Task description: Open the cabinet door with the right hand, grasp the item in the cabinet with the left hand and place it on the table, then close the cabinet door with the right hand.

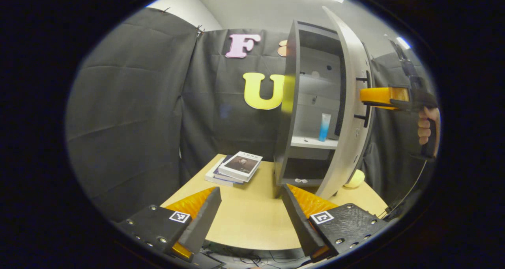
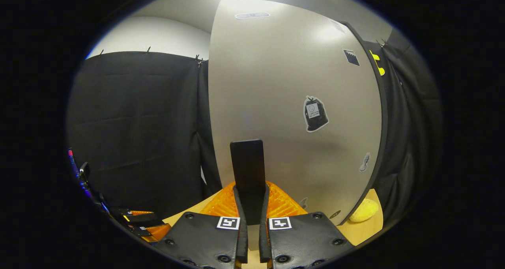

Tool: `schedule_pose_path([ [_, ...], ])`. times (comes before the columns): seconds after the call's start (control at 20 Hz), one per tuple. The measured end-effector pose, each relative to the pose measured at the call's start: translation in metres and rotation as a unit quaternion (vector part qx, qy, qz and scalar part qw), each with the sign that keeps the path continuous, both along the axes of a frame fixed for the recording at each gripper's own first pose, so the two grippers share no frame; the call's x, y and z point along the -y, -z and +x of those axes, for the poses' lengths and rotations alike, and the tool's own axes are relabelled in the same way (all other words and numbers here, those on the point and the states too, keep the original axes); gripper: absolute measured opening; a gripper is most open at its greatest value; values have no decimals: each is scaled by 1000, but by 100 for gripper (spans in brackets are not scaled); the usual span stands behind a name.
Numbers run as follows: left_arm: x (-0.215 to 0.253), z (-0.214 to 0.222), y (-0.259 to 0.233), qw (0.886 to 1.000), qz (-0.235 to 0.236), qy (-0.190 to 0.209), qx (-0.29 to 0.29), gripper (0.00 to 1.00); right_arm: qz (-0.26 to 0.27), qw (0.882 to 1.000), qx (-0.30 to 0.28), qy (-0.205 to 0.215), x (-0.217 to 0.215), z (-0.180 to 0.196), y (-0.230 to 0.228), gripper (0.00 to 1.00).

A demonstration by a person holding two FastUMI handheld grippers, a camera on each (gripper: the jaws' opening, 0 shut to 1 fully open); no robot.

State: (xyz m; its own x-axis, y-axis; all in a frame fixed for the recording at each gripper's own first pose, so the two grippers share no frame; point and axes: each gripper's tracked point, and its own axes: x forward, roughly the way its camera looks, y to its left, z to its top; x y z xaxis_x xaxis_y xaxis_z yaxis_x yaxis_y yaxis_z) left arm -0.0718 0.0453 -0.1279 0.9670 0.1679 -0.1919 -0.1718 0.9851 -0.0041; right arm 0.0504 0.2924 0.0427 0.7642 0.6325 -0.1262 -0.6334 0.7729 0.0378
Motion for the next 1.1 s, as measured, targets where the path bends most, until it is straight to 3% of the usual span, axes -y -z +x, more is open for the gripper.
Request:
schedule_pose_path([
  [0.1, 3, 2, -4, 1000, 5, 4, 7, 95, 5, 1000, 0, 6, 1, 0, 0, 10],
  [0.15, 5, 2, -7, 1000, 7, 6, 10, 95, 9, 1000, -2, 12, 3, 1, 0, 13],
  [0.45, 24, 17, -4, 1000, -12, 22, 12, 92, 11, 998, -9, 59, 17, 1, 0, 13],
  [0.6, 46, 27, -7, 999, -21, 48, 12, 95, 18, 996, -11, 85, 24, 1, -1, 9],
  [0.65, 54, 30, -6, 998, -19, 59, 11, 95, 20, 995, -10, 93, 26, 2, -2, 13],
  [0.75, 68, 39, -3, 997, -8, 80, 5, 95, 20, 994, -8, 105, 31, 3, -2, 9],
  [0.9, 89, 46, -4, 995, 3, 102, 3, 95, 6, 993, 3, 115, 39, 7, -2, 12],
  [1.1, 116, 61, 5, 993, -7, 118, -5, 91, -6, 991, 8, 133, 51, 9, -3, 12],
])
